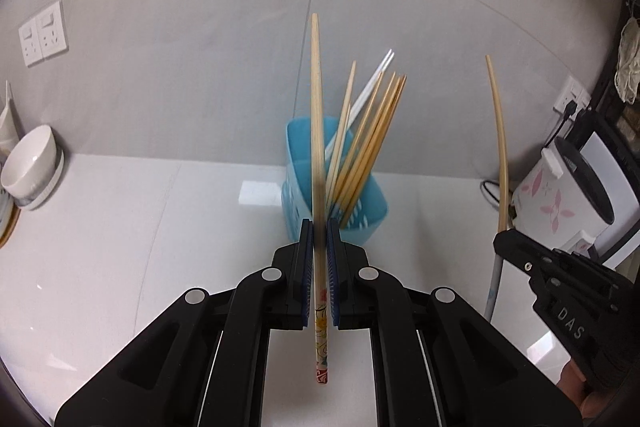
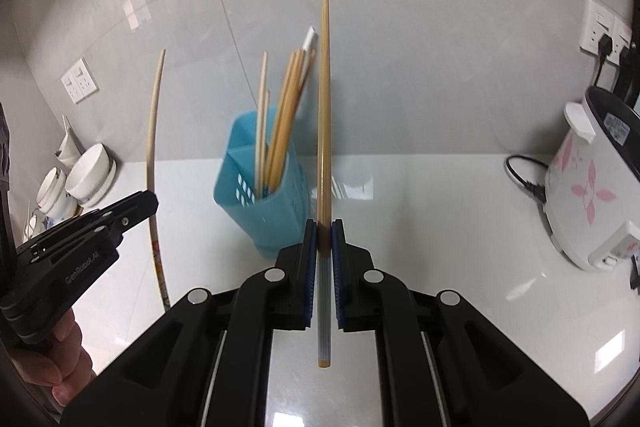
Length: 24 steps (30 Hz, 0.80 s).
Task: Organize utensils
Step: 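Lift both held chopsticks and carry them over the blue utensil holder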
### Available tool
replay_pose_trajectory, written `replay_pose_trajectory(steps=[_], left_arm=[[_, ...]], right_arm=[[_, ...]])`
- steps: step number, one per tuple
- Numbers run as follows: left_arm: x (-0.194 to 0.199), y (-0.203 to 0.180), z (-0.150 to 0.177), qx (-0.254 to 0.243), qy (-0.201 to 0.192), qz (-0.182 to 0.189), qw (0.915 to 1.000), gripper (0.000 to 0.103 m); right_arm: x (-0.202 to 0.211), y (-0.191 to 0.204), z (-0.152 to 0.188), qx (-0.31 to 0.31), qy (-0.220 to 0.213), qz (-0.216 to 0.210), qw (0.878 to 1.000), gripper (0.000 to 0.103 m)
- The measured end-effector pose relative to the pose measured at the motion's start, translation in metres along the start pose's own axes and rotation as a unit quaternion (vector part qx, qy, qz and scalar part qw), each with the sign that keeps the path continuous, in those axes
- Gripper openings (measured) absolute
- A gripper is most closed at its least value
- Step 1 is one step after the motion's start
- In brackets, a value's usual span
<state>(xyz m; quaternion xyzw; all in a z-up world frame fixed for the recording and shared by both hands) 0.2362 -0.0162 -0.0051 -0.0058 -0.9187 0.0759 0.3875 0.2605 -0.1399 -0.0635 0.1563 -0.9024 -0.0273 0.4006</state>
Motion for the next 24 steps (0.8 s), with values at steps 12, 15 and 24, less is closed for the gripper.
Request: replay_pose_trajectory(steps=[12,15,24], left_arm=[[0.003,-0.005,-0.063,-0.001,-0.079,0.039,0.9961,0.006],[-0.001,-0.008,-0.075,-0.004,-0.105,0.052,0.9931,0.006],[-0.031,-0.014,-0.085,-0.019,-0.144,0.078,0.9863,0.006]], right_arm=[[-0.004,0.014,-0.048,0.002,-0.057,-0.026,0.998,0.007],[-0.009,0.015,-0.056,0.001,-0.062,-0.026,0.998,0.007],[-0.029,0.017,-0.064,-0.004,-0.065,-0.025,0.998,0.007]])
Point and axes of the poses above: each gripper's, at about its wrist camera, not at the fingertips, and x roughly against the way its jaws point, y to its left, z to its underside, the point moved 8 cm from there along -x, roughly the way its jaws point, and after that the axes turned 2 degrees about -z, right-handed, at the moved point
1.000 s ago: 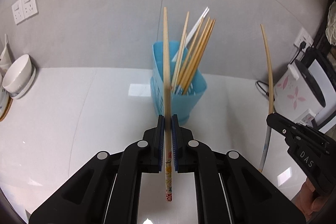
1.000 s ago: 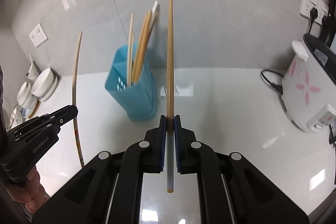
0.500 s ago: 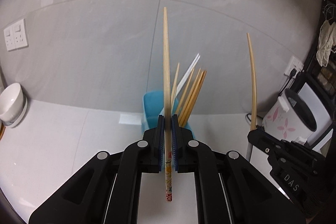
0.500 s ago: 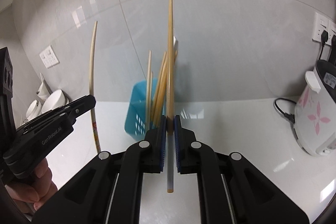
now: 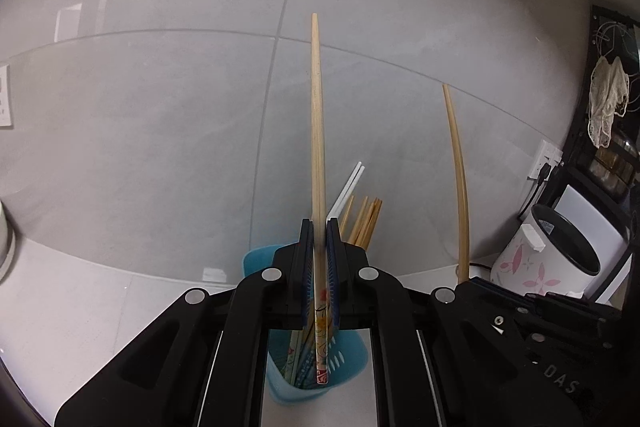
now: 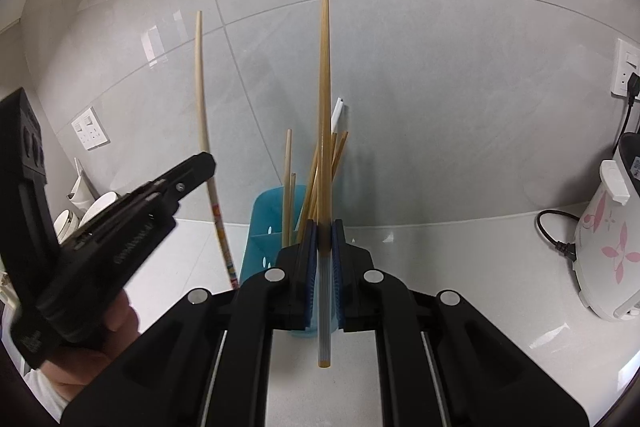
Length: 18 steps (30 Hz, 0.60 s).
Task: Organize utensils
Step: 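Lift both held chopsticks and carry them over the blue utensil holder, then lower the printed-end chopstick into the holder and open the left tool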
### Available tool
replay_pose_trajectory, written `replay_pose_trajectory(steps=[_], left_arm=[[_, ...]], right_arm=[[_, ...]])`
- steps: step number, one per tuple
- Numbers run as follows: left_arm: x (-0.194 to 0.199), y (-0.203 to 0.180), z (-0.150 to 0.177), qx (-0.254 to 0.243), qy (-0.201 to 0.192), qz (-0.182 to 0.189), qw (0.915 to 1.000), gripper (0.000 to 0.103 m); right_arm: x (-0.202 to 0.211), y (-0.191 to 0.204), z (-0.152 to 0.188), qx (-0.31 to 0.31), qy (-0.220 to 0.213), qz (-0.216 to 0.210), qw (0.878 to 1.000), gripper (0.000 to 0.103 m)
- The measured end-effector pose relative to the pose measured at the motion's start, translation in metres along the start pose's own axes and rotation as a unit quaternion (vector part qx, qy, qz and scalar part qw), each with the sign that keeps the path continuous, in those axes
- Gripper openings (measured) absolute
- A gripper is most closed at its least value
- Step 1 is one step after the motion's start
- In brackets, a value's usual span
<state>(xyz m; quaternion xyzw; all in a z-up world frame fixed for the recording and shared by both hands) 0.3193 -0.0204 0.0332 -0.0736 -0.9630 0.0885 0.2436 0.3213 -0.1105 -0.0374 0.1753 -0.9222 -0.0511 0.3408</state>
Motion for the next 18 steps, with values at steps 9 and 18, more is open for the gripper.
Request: replay_pose_trajectory(steps=[9,18], left_arm=[[-0.032,0.000,0.025,-0.026,0.016,-0.002,0.9995,0.006],[-0.049,0.005,0.043,-0.035,0.052,-0.006,0.9980,0.007]], right_arm=[[-0.012,-0.001,0.001,0.001,0.004,0.002,1.000,0.007],[-0.020,0.004,0.002,0.006,0.011,-0.001,1.000,0.007]])
Point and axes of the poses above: each gripper's, at about its wrist camera, not at the fingertips, and x roughly against the way its jaws point, y to its left, z to its underside, the point moved 8 cm from there along -x, roughly the way its jaws point, and after that the axes turned 2 degrees about -z, right-handed, at the moved point
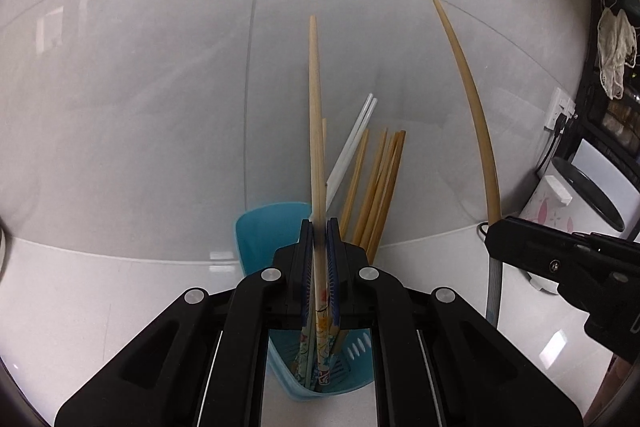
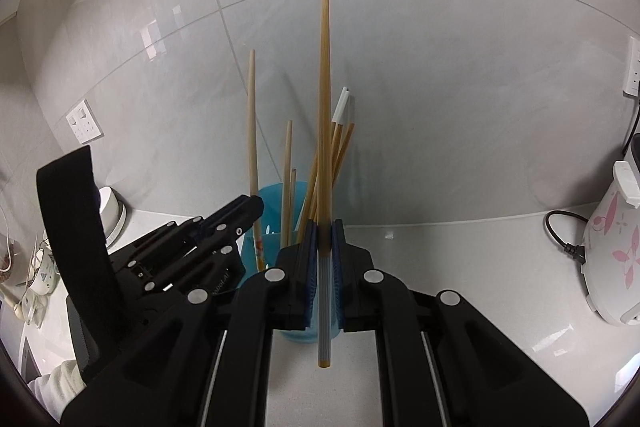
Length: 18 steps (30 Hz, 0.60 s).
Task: Organize utensils
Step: 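Lower the printed-end chopstick into the holder and open the left tool, then lower the white-tipped chopstick into the holder and open the right tool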
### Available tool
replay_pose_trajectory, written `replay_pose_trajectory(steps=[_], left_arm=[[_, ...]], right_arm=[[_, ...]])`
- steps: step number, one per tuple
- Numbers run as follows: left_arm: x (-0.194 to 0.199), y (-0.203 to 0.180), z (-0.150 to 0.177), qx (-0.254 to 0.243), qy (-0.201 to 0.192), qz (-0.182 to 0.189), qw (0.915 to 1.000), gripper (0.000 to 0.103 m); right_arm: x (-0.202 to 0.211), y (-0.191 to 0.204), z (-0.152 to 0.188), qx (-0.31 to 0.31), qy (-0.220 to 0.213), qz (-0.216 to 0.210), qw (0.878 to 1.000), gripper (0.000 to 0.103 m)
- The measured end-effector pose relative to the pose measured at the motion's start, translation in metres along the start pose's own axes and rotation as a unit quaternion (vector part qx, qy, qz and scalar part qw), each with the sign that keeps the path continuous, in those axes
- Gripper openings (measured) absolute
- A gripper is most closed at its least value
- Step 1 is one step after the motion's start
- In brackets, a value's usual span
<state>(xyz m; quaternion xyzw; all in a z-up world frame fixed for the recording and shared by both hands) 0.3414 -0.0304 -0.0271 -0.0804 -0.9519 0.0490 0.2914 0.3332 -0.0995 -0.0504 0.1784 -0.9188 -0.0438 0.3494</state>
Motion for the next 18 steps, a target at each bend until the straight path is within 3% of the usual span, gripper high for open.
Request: replay_pose_trajectory(steps=[3,7,18], left_arm=[[-0.003,0.002,0.002,-0.004,0.013,-0.005,0.9999,0.009],[0.002,0.007,0.003,-0.006,0.031,-0.022,0.9992,0.039],[0.040,0.032,0.003,0.015,0.059,-0.059,0.9964,0.085]], right_arm=[[-0.001,0.002,0.000,0.002,0.000,-0.001,1.000,0.007],[-0.003,0.003,-0.001,0.003,0.001,-0.003,1.000,0.007],[-0.010,0.015,-0.014,0.004,-0.033,-0.034,0.999,0.007]])
Point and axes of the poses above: each gripper's, at about its wrist camera, not at the fingertips, and x roughly against the way its jaws point, y to its left, z to its underside, the point moved 8 cm from there along -x, roughly the way its jaws point, and after that the axes turned 2 degrees about -z, right-handed, at the moved point
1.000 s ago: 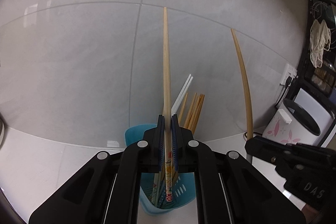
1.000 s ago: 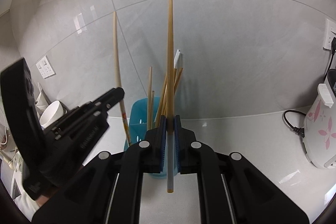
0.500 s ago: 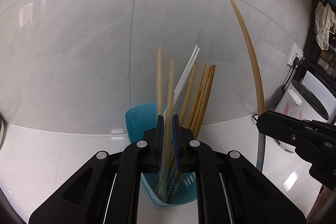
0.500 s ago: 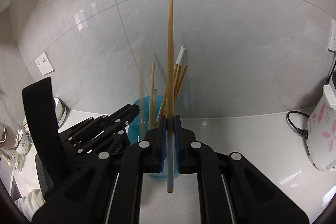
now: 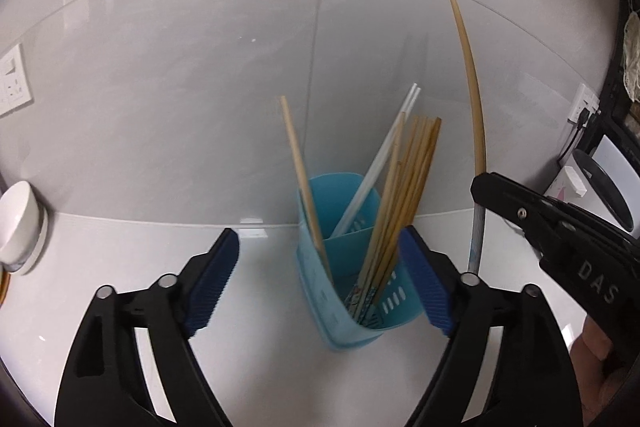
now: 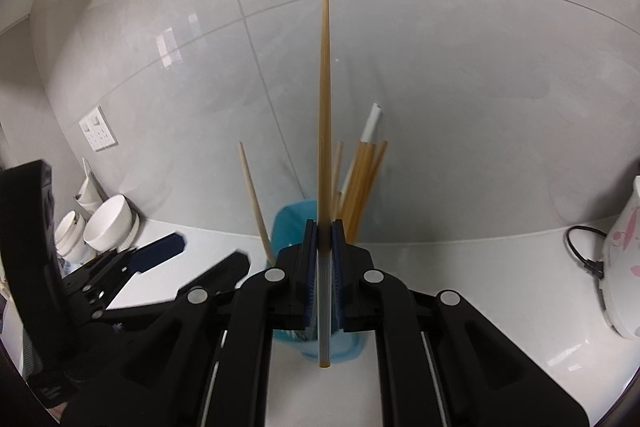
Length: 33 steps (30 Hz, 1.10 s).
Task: Organize utensils
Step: 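Lower the white-tipped chopstick into the holder and open the right tool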
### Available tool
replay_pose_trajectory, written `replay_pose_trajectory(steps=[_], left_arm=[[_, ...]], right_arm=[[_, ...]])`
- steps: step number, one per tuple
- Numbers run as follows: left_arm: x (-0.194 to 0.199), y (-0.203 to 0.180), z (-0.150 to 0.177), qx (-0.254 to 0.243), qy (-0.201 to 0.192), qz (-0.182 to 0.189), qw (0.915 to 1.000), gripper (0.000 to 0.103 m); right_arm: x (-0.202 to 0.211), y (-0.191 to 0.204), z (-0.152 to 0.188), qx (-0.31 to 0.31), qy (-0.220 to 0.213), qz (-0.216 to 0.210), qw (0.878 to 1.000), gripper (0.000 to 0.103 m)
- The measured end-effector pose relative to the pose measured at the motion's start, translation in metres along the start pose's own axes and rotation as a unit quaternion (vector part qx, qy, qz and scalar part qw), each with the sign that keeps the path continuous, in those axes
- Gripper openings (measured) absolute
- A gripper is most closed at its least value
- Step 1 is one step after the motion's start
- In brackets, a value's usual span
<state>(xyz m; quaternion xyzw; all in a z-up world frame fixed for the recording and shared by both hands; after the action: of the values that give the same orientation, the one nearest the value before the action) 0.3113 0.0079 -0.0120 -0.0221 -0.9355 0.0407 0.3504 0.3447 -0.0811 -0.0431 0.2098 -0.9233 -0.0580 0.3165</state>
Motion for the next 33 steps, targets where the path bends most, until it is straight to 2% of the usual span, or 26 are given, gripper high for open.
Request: replay_pose_trajectory(steps=[2,5,14,19,28,29,31,33], left_arm=[[0.003,0.006,0.001,0.004,0.000,-0.007,1.0000,0.092],[0.006,0.014,0.002,0.008,-0.002,-0.013,0.9999,0.096],[-0.001,0.030,0.012,0.016,0.015,-0.024,0.9995,0.097],[-0.004,0.043,0.018,0.033,0.025,-0.022,0.9989,0.097],[-0.009,0.045,0.021,0.031,0.032,-0.024,0.9987,0.097],[-0.008,0.045,0.021,0.033,0.032,-0.022,0.9987,0.097],[-0.003,0.045,0.018,0.036,0.029,-0.019,0.9988,0.097],[0.004,0.044,0.016,0.038,0.024,-0.019,0.9988,0.097]], right_arm=[[-0.002,0.001,-0.002,-0.004,-0.009,-0.004,1.000,0.007],[-0.006,0.002,-0.004,-0.010,-0.022,-0.007,1.000,0.007],[-0.024,0.009,0.000,-0.005,-0.047,0.001,0.999,0.007],[-0.037,0.009,0.012,-0.004,-0.033,0.007,0.999,0.007],[-0.047,0.005,0.024,0.003,-0.007,0.028,1.000,0.010],[-0.044,0.006,0.023,0.006,-0.007,0.030,1.000,0.013],[-0.037,0.006,0.020,0.010,-0.010,0.033,0.999,0.027],[-0.029,0.006,0.017,0.010,-0.007,0.036,0.999,0.035]])
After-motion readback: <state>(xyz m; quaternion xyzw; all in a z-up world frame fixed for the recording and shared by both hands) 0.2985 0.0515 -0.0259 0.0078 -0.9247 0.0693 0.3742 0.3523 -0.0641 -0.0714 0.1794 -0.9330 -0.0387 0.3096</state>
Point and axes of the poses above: each gripper's, at about its wrist camera, not at the fingertips, and x roughly against the way its jaws point, y to its left, z to its underside, the point moved 8 cm from there along -x, roughly the way its jaws point, and after that the axes turned 2 degrees about -z, right-handed, at the moved point
